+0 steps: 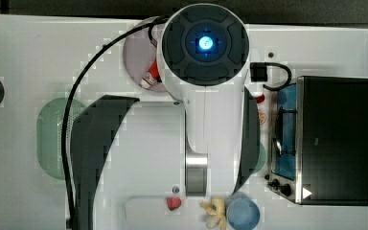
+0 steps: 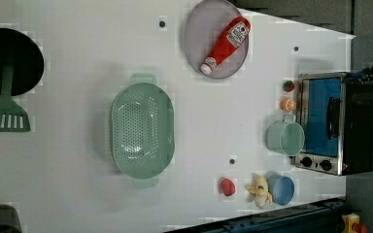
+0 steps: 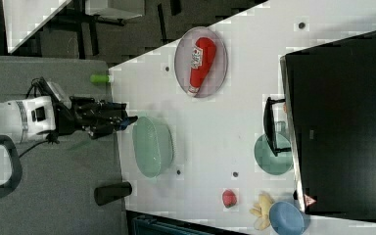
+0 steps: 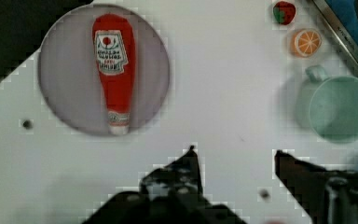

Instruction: Drag strainer left to right.

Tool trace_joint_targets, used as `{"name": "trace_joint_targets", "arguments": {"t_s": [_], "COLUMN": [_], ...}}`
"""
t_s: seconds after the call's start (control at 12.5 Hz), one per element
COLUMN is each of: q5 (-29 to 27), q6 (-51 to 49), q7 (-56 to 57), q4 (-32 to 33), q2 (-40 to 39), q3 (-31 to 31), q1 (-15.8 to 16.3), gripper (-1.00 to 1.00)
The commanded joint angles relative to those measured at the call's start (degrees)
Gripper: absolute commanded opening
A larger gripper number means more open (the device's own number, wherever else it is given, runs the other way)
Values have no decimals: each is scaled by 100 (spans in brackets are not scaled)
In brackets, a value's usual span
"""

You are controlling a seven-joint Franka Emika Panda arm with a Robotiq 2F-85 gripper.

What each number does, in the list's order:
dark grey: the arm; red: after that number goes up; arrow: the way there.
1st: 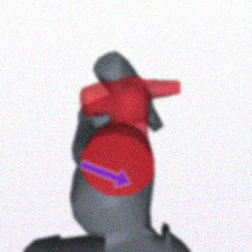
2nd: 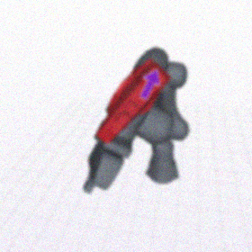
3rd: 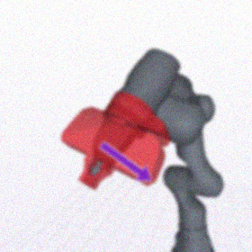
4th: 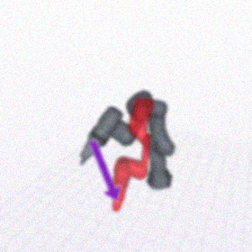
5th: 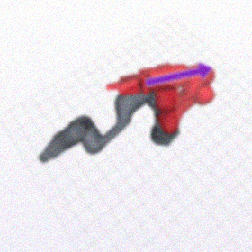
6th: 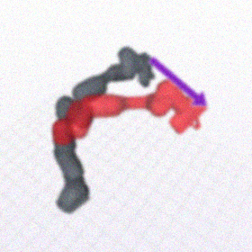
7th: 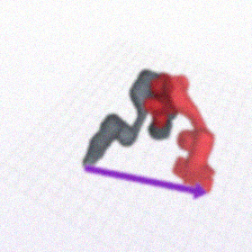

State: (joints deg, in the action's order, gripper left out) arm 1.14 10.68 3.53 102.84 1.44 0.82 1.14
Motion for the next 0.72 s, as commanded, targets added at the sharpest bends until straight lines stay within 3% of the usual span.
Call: {"name": "trace_joint_targets", "arguments": {"t_s": [0.08,0.24,0.48,0.72], "q5": [130,129,9,-139], "q6": [-1098,-1091,-1019,-594], "q7": [-754,-754,-796,-1459], "q4": [1118,1125,1185,1257], "q2": [2340,2338,2226,1814], "q3": [278,282,14,-715], "q1": [-110,-109,20,138], "gripper": [59,100,100,100]}}
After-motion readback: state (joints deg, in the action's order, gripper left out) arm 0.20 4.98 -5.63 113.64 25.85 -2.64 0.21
